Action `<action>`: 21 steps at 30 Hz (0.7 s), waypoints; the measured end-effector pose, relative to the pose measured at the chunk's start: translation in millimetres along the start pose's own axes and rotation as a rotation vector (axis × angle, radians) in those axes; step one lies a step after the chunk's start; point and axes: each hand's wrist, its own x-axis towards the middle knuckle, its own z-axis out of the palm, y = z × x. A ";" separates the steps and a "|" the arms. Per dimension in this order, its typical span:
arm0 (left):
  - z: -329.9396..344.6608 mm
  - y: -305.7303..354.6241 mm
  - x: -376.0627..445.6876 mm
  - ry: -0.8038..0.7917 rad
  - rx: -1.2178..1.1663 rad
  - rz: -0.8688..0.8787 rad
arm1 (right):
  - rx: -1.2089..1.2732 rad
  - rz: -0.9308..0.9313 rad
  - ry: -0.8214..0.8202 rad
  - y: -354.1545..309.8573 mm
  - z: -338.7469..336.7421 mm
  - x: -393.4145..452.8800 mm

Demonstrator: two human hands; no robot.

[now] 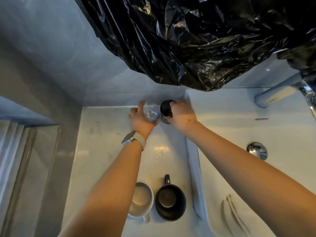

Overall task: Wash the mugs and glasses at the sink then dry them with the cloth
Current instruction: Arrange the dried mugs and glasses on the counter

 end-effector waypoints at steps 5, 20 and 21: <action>5.3 9.9 13.9 0.018 -0.105 0.021 | -0.014 0.047 0.035 6.4 -1.3 12.5; -59.2 -15.6 -114.4 -0.074 -0.284 -0.026 | 0.478 -0.298 0.024 8.7 20.2 -150.4; -64.5 -20.7 -132.6 -0.140 -0.235 -0.065 | 0.444 -0.368 -0.051 7.4 26.8 -165.3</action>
